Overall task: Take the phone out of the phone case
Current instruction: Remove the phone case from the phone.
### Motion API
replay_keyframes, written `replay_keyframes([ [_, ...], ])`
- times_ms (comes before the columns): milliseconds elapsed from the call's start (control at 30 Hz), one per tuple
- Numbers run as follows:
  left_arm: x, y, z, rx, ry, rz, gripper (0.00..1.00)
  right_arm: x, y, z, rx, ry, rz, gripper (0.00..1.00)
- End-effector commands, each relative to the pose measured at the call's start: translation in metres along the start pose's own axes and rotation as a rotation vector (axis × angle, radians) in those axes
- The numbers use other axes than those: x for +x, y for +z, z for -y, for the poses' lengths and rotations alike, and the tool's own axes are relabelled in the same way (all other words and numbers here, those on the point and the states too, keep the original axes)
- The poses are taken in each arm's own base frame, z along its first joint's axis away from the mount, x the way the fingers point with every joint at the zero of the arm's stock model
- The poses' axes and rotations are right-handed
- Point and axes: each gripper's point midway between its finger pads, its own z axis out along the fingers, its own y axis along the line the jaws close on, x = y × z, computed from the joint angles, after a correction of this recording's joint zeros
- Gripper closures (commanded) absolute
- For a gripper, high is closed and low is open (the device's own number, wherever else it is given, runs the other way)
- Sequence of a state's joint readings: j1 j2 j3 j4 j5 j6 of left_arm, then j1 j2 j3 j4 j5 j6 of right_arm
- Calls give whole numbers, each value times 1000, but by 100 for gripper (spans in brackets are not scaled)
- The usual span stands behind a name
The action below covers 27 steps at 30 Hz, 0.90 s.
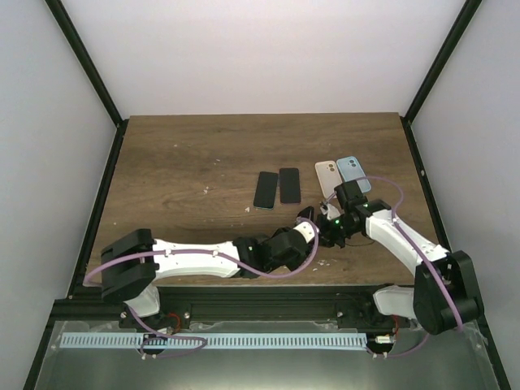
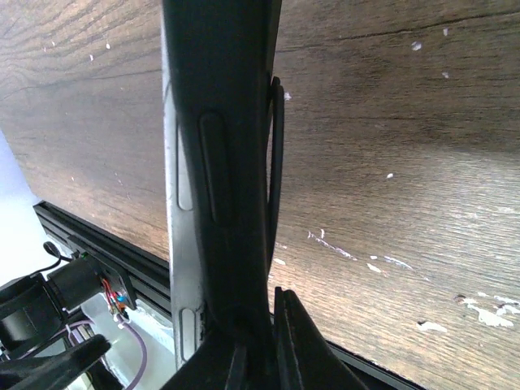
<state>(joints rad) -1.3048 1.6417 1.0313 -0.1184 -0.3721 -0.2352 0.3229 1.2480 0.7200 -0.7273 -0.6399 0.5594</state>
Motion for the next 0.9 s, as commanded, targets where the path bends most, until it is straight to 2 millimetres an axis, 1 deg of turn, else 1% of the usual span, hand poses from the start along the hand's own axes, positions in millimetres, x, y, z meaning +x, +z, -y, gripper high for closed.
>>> replay_keyframes([
  [0, -6, 6, 6, 1, 12, 22, 52, -16, -10, -24, -65, -42, 40, 99],
  [233, 8, 21, -8, -112, 49, -35, 59, -14, -10, -26, -78, -40, 34, 99],
  [333, 14, 26, -19, -183, 57, -50, 64, -14, -11, -28, -95, -37, 31, 99],
  [433, 20, 28, -33, -270, 72, -60, 65, -11, -13, -31, -115, -30, 21, 99],
  [500, 24, 28, -44, -341, 70, -65, 66, -10, -13, -32, -127, -27, 13, 99],
  [600, 28, 27, -54, -405, 80, -58, 71, -7, -13, -33, -134, -31, 6, 99],
  [700, 30, 27, -61, -446, 89, -62, 80, -6, -14, -33, -136, -38, 3, 99],
  [867, 22, 25, -66, -451, 73, -44, 100, -9, -16, -36, -144, -53, 19, 99],
])
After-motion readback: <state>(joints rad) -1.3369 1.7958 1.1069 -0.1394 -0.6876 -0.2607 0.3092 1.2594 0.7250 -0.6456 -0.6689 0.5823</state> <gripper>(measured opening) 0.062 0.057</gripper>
